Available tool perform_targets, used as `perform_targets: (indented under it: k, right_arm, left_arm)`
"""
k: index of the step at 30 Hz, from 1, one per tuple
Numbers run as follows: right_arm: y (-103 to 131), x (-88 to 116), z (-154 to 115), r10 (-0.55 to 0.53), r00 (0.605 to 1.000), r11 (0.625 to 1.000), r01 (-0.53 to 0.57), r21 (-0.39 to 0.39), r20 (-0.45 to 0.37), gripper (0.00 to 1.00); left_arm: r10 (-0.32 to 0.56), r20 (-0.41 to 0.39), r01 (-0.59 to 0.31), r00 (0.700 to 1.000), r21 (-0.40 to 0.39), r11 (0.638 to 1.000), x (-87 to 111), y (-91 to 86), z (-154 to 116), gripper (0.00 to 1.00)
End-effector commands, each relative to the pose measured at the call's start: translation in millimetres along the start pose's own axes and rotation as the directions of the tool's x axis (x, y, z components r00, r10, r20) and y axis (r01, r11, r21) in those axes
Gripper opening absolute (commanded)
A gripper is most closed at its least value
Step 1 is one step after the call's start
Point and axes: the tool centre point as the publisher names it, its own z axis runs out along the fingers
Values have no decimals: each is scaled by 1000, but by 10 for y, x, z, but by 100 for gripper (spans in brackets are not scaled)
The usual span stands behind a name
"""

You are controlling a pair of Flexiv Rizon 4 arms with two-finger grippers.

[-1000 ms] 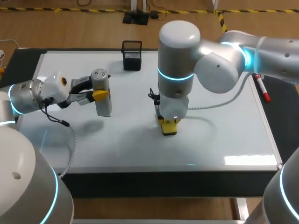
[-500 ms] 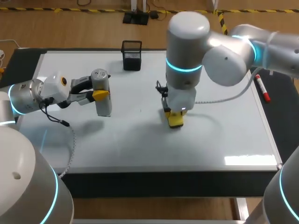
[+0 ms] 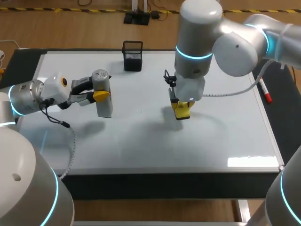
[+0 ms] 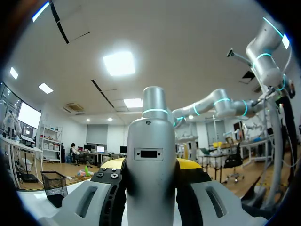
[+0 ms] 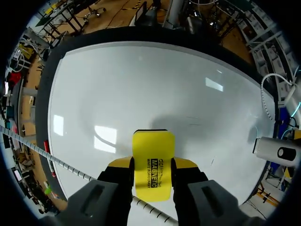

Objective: Pick up the inspection probe, press it on each red-marked spot on the whiteboard one by one, put down the probe, pick up the eraser, and wipe off all the red marks.

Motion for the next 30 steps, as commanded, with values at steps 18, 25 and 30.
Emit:
perform_targets:
  k: [18,25,30]
  right_arm:
    - [-626,118,104,15,999,998,-13,-64,29,0]
    - [-991,107,61,23,1000,998,-24,-53,-3,0]
    - [-1181,73,83,53,999,998,-54,-42,-7,0]
  left_arm:
    - [2,1,-2,1000,-1,1000,5,-10,6,0]
    - [2,1,-2,1000,-1,1000,5,-10,6,0]
    - [2,1,-2,1000,-1,1000,5,-10,6,0]
